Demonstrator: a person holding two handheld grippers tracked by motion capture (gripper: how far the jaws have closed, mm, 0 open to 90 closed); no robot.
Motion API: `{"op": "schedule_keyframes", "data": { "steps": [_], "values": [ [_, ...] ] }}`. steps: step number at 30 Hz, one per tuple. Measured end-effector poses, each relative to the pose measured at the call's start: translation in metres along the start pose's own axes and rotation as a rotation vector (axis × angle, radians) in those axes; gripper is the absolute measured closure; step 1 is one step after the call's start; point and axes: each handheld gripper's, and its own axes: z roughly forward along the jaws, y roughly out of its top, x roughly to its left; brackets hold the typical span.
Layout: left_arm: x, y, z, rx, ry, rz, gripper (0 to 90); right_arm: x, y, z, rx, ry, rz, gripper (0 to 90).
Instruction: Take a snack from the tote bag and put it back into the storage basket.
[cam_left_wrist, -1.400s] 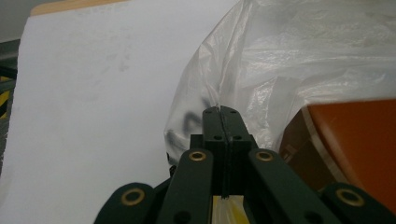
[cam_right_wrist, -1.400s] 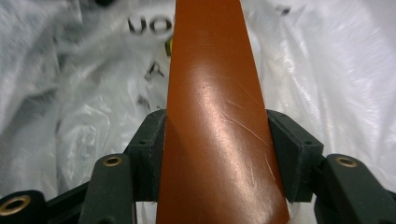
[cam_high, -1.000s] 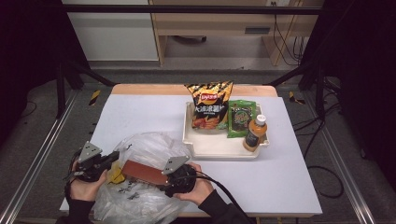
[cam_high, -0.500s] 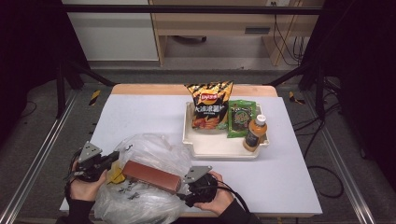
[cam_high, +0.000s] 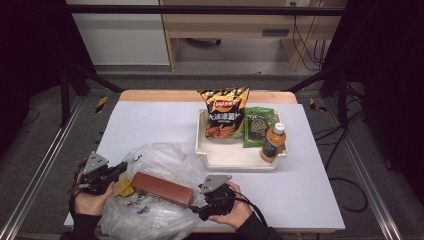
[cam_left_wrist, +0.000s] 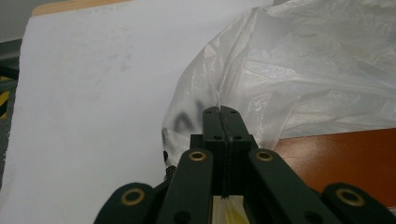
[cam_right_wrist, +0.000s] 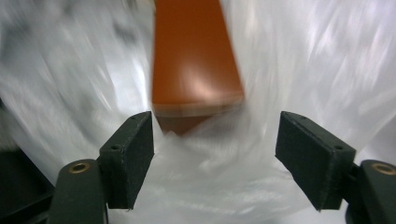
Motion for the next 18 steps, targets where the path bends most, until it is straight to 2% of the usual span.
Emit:
{"op": "schedule_keyframes", "data": {
  "steps": [2,5,8,12,13,18],
  "values": [
    [0.0,0.0,0.0,0.001,-0.001,0.001,89.9,0.001,0.011,-0.01,-0.057,0.004,0.002,32.4],
    [-0.001,0.0,0.0,0.0,-0.002,0.0,90.0,0.006,0.026,-0.014,-0.089,0.015,-0.017,39.6],
    [-0.001,0.0,0.0,0.0,-0.002,0.0,89.9,0.011,0.037,-0.002,-0.069,0.027,-0.025,41.5],
    [0.001,0.0,-0.001,-0.003,-0.003,-0.002,90.0,0.012,0.041,0.02,-0.005,0.007,-0.038,41.0],
    [0.001,0.0,-0.001,-0.004,-0.004,-0.003,90.0,0.012,0.041,0.023,0.0,-0.008,-0.046,41.9],
    [0.0,0.0,0.0,0.0,-0.003,0.0,90.0,0.01,0.041,0.032,0.043,0.012,-0.035,41.7]
  ]
}}
